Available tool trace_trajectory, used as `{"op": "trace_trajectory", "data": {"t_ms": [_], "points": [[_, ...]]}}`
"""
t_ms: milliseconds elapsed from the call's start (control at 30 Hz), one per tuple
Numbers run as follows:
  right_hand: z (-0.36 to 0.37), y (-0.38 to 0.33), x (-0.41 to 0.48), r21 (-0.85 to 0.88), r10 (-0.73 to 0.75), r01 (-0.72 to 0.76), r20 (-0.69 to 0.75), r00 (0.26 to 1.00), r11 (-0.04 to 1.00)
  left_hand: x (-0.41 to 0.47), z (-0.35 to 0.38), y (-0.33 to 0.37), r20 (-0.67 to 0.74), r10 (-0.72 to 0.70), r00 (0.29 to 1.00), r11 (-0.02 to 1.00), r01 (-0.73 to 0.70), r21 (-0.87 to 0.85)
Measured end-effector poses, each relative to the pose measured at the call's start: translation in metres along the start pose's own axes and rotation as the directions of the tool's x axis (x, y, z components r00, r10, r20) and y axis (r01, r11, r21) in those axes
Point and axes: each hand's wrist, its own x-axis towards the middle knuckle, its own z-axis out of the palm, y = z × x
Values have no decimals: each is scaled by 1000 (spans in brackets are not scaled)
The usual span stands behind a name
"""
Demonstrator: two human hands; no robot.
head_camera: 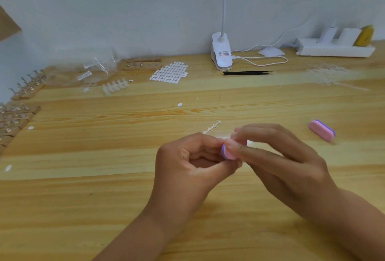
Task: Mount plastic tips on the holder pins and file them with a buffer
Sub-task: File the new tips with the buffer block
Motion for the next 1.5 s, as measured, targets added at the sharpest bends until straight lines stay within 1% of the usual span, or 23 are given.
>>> {"op": "trace_trajectory", "data": {"t_ms": [67, 167, 333, 433, 500, 567, 667, 767, 867, 933, 1000, 1067, 1100, 1133, 1167, 1233, 1267, 1333, 1400, 1467, 1500], "points": [[-5, 7, -1, -27, 43, -43, 5, 999, 999, -1, 0, 0, -16, -5, 1000, 1000, 6, 18], [-6, 10, 1, -50, 88, -90, -38, 995, 995, 1, 0, 0, -42, -12, 999, 1000, 12, 4], [2, 2, 4, -31, 29, -31, -50, 998, 999, 3, -1, 1, -14, 29, 999, 999, -30, -26], [-5, 8, 1, -44, 61, -63, -44, 997, 997, 3, -1, 0, -25, 4, 1000, 1000, -5, -15], [-3, 7, 1, -20, 82, -83, -48, 995, 996, 4, -2, -1, -34, -5, 999, 1000, 5, -16], [4, 1, 3, 0, 61, -61, -55, 997, 998, 4, -2, -1, -17, -3, 1000, 999, 3, -34], [4, 3, 3, -23, 33, -34, -40, 999, 999, 3, -1, -1, -6, -8, 1000, 1000, 8, -22], [-1, 9, 0, -28, 85, -87, -49, 995, 996, 5, -1, -2, -36, -32, 999, 999, 31, -6], [5, 2, 3, 5, 44, -44, -62, 997, 999, 4, 0, -2, -4, -11, 1000, 1000, 11, -29], [3, 5, 3, -25, 26, -26, -26, 999, 999, 3, -1, -1, -4, -7, 1000, 1000, 7, -30], [-7, 16, 1, -87, 88, -89, -17, 996, 992, 4, -3, -1, -31, -21, 999, 999, 20, -25], [-13, 20, 3, -94, 168, -177, -91, 982, 980, 6, -4, -1, -41, -36, 999, 999, 35, -34], [-13, 17, 4, -69, 179, -189, -137, 974, 979, 6, -3, -1, -38, -40, 998, 999, 38, -36], [-10, 11, 7, -35, 164, -172, -160, 973, 985, 6, -2, -1, -32, -39, 999, 999, 38, -38], [-6, 5, 8, -13, 127, -131, -155, 980, 991, 5, -1, -1, -17, -32, 999, 999, 32, -42], [0, -2, 6, -37, 29, -33, -88, 996, 999, 3, 0, 1, 22, -10, 1000, 999, 11, -54], [-2, 1, 4, -70, 11, -14, -53, 999, 997, 3, 0, 2, 24, -8, 1000, 999, 9, -50], [-9, 12, 4, -126, 69, -73, -42, 997, 989, 4, -3, 0, -5, -25, 1000, 999, 25, -37], [-13, 13, 6, -122, 123, -136, -108, 986, 983, 5, -3, 0, -8, -37, 999, 998, 36, -43], [-7, 4, 7, -52, 105, -113, -147, 984, 992, 5, -1, 1, 23, -26, 999, 998, 27, -61], [-3, -1, 6, -42, 66, -72, -131, 989, 997, 4, -1, 1, 41, -17, 999, 998, 19, -66]]}}
